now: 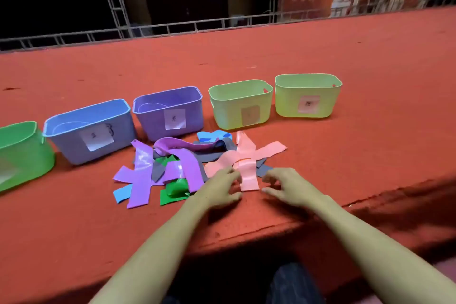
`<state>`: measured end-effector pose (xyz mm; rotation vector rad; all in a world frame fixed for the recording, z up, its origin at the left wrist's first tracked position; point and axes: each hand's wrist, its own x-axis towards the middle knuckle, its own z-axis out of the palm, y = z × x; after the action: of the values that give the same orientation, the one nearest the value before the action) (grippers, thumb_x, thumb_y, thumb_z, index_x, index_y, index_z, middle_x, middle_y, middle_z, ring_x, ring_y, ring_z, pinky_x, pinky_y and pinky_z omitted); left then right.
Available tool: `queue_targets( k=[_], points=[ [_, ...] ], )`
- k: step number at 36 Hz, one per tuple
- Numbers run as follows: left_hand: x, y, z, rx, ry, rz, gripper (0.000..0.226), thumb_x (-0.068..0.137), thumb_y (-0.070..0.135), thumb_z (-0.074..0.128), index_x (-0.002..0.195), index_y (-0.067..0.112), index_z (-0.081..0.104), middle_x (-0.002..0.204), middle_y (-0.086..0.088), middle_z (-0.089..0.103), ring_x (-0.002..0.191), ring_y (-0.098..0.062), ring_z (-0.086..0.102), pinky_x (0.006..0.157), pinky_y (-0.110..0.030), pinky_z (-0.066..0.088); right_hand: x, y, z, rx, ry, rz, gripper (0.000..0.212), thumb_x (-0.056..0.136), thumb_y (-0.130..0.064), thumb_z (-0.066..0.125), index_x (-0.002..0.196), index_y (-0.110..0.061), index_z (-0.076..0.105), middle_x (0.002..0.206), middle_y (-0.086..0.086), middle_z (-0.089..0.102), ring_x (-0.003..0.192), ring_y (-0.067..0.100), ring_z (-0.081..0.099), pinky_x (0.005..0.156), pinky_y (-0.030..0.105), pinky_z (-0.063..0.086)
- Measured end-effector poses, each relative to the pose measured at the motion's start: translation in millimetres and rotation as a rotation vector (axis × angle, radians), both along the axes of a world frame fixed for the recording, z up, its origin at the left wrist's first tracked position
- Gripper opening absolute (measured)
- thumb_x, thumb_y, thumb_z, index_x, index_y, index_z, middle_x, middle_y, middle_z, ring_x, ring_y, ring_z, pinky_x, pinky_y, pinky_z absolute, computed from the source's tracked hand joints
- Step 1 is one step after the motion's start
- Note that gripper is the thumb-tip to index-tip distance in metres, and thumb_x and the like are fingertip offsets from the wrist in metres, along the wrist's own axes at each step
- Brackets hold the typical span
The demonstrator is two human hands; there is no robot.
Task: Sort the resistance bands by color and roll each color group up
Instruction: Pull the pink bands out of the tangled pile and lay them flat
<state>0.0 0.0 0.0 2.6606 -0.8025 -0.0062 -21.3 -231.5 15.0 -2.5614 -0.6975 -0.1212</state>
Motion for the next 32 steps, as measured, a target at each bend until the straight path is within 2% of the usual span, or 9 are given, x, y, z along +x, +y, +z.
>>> queue_targets(
  k=[4,10,12,14,17,21,25,30,32],
  points=[
    [0,-1,-7,0.046,-0.035,0.024,0.029,0.087,0.026,0.064,0.111,0.012,0.056,0.120,-0.009,0.048,0.111,-0.025,0.047,0.097,-0.037,0.041,0,3,-7,-0.069,-0.015,-0.004,0.022,0.084,-0.031,0.068,0.101,-0.017,0.065,0.096,0.001,0.067,0.088,0.018,0.060,0.076,0.024,0.040],
    [10,-8,-13,-0.035,-0.103,0.024,0.011,0.091,0.021,0.058,0.096,0.012,0.063,0.108,-0.003,0.053,0.102,-0.022,0.051,0.088,-0.042,0.046,11,5,-15,-0.069,-0.013,0.001,0.020,0.083,-0.036,0.068,0.095,-0.020,0.064,0.089,-0.005,0.059,0.080,0.010,0.050,0.074,0.025,0.039],
    [13,-10,-11,-0.105,-0.113,0.030,0.009,0.091,0.018,0.057,0.092,0.011,0.063,0.101,-0.003,0.054,0.098,-0.021,0.052,0.086,-0.040,0.045,14,4,-17,-0.027,-0.019,0.022,0.021,0.081,-0.035,0.070,0.095,-0.020,0.065,0.099,-0.006,0.058,0.090,0.011,0.053,0.083,0.025,0.041],
    [16,-11,-5,-0.187,-0.131,0.056,0.007,0.090,0.016,0.057,0.089,0.010,0.061,0.093,-0.001,0.051,0.092,-0.021,0.052,0.083,-0.036,0.044,16,4,-17,0.033,-0.034,0.025,0.020,0.080,-0.033,0.073,0.095,-0.020,0.069,0.118,-0.004,0.058,0.107,0.012,0.054,0.097,0.024,0.039],
    [19,-12,13,-0.323,-0.183,0.083,0.005,0.088,0.013,0.058,0.084,0.010,0.059,0.086,0.000,0.051,0.081,-0.017,0.049,0.073,-0.029,0.039,22,10,-12,0.154,-0.089,0.012,0.018,0.078,-0.027,0.077,0.094,-0.020,0.073,0.129,-0.001,0.057,0.114,0.011,0.052,0.101,0.022,0.034],
    [24,-13,39,-0.423,-0.202,0.051,0.006,0.088,0.010,0.058,0.085,0.006,0.061,0.083,-0.004,0.058,0.076,-0.015,0.050,0.070,-0.026,0.039,32,24,7,0.381,-0.114,-0.034,0.018,0.076,-0.028,0.075,0.092,-0.020,0.075,0.111,-0.007,0.068,0.104,0.005,0.061,0.089,0.024,0.045],
    [26,-14,69,-0.527,-0.193,0.059,0.012,0.091,0.014,0.055,0.085,0.005,0.059,0.074,0.008,0.053,0.071,-0.006,0.044,0.066,-0.016,0.037,44,34,37,0.522,-0.164,-0.073,0.012,0.077,-0.009,0.077,0.086,-0.015,0.075,0.088,-0.014,0.070,0.083,0.005,0.066,0.077,0.031,0.054],
    [34,-13,107,-0.711,-0.117,0.114,0.009,0.092,0.021,0.058,0.088,0.018,0.051,0.074,0.011,0.053,0.069,-0.009,0.047,0.070,-0.028,0.042,59,39,86,0.585,-0.208,-0.060,0.016,0.079,-0.005,0.075,0.083,-0.020,0.073,0.077,-0.008,0.070,0.069,0.006,0.064,0.066,0.020,0.050],
    [34,-13,122,-0.799,-0.057,0.091,0.017,0.087,0.021,0.063,0.096,0.022,0.048,0.084,0.005,0.058,0.076,-0.012,0.056,0.076,-0.031,0.050,63,41,106,0.615,-0.218,-0.021,0.017,0.080,-0.002,0.073,0.085,-0.018,0.073,0.079,-0.006,0.070,0.070,0.000,0.064,0.068,0.014,0.049]
  ],
)
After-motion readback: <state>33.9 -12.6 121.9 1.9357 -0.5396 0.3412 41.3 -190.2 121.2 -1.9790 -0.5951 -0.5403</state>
